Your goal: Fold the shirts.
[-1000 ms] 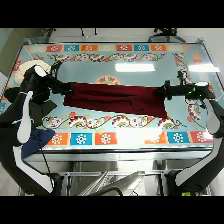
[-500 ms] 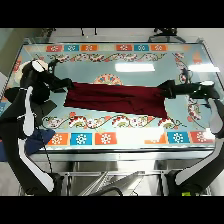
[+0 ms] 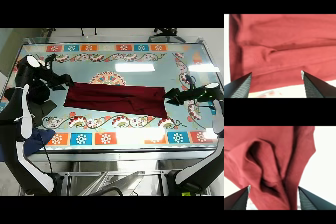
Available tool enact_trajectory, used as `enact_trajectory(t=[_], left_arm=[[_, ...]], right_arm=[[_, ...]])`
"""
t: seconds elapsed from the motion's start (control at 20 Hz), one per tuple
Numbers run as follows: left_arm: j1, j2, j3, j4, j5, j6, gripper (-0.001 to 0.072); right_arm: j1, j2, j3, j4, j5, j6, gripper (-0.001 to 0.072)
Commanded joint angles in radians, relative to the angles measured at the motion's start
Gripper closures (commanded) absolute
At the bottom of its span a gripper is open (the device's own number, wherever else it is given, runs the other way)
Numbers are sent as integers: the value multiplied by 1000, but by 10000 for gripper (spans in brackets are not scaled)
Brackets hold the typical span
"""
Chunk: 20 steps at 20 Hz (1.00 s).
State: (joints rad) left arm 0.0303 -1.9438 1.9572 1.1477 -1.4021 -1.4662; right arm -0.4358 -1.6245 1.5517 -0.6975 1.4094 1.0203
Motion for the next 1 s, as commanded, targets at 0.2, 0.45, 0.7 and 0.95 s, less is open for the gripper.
enact_trajectory(t=[0.2, 0.45, 0.7, 0.95], left_arm=[[-157, 9, -18, 0, 53, -2, 23], [-316, -5, -19, 3, 222, -1, 295], [-476, -113, -19, 1, 360, -21, 694], [-610, -225, -18, -87, 500, -86, 694]], right_arm=[[56, -87, 0, -12, -10, -54, 11], [104, -70, 8, 167, 7, -149, 620], [103, 69, 127, 204, 126, -103, 693], [100, 164, 374, 205, 235, 49, 693]])
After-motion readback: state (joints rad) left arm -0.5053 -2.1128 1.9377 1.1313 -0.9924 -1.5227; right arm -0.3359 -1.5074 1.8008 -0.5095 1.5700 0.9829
